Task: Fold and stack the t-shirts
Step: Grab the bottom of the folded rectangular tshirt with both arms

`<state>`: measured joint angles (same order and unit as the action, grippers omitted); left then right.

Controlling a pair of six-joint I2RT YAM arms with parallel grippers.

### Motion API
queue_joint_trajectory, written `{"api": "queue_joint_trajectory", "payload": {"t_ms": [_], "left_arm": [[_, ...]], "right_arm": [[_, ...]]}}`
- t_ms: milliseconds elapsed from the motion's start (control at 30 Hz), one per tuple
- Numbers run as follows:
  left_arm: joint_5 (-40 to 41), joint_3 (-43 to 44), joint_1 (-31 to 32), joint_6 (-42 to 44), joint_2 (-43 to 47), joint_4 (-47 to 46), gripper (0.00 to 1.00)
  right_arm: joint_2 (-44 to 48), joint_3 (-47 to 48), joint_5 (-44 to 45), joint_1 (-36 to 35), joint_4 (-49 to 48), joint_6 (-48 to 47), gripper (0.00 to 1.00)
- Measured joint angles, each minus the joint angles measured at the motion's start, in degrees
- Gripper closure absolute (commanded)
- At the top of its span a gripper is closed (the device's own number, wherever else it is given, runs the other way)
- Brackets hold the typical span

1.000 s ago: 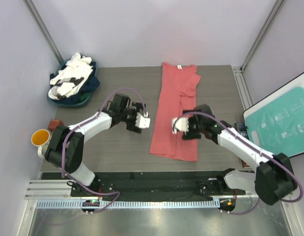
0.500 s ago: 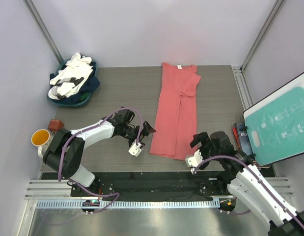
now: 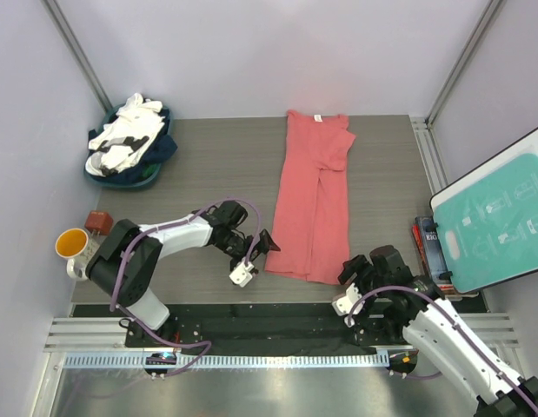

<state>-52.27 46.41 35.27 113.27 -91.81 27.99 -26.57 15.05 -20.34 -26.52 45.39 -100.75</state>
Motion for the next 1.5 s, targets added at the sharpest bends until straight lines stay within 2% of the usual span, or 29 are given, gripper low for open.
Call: {"api": "queue_joint_trajectory", "payload": {"t_ms": [167, 367, 567, 733, 800, 1000, 1067, 1200, 1233, 1300, 1333, 1400, 1433, 1500], "left_arm": [[-0.44, 0.04, 0.35, 0.13, -1.36, 0.0, 0.0], [-0.79, 0.44, 0.35, 0.13, -1.99, -0.04, 0.06], [-0.79, 0.5, 0.35, 0.13, -2.27, -0.07, 0.11], [-1.31, 1.55, 0.52, 0.15, -3.78, -0.09, 0.24], [-1.46, 2.1, 0.85, 0.17, -4.59, -0.09, 0.28], [-1.44, 3.17, 1.79, 0.24, -5.95, -0.15, 0.32], [-1.31, 3.17, 1.88, 0.24, -5.95, -0.11, 0.39], [-0.2, 2.95, 2.19, 0.22, -5.97, 0.0, 0.52], [0.31, 2.89, 2.27, 0.35, -5.99, 0.02, 0.59], [0.94, 2.84, 2.34, 0.37, -6.01, 0.13, 0.65], [1.51, 2.78, 2.36, 0.52, -6.05, 0.13, 0.72], [2.25, 2.56, 2.4, 0.7, -6.08, 0.2, 0.78], [2.64, 2.43, 2.4, 0.79, -6.08, 0.2, 0.9], [3.13, 2.25, 2.45, 0.87, -6.05, 0.24, 1.0]], "right_arm": [[-6.58, 0.39, -0.96, 0.0, -5.88, -0.31, 0.26], [-11.85, 1.73, -2.03, 0.0, -8.81, -0.52, 0.28], [-11.28, 3.82, -3.67, 0.02, -0.68, -2.54, 0.28], [-11.69, 4.92, -4.61, 0.0, 4.81, -4.52, 0.31], [-13.29, 5.57, -4.9, 0.02, 5.49, -4.98, 0.32], [-17.2, 6.6, -5.4, 0.0, 4.48, -5.27, 0.32], [-17.68, 6.6, -5.6, 0.0, 3.43, -5.27, 0.33], [-19.34, 6.47, -5.75, 0.0, 0.42, -5.16, 0.45], [-19.96, 6.47, -5.73, 0.0, -0.42, -5.05, 0.47], [-21.33, 6.45, -5.68, 0.02, -1.84, -4.68, 0.55], [-21.92, 6.47, -5.68, 0.0, -2.67, -4.52, 0.61], [-22.8, 6.47, -5.64, 0.0, -3.58, -4.11, 0.7], [-23.1, 6.47, -5.62, 0.0, -3.91, -3.93, 0.81], [-23.39, 6.4, -5.51, 0.0, -4.57, -3.76, 0.93]]}}
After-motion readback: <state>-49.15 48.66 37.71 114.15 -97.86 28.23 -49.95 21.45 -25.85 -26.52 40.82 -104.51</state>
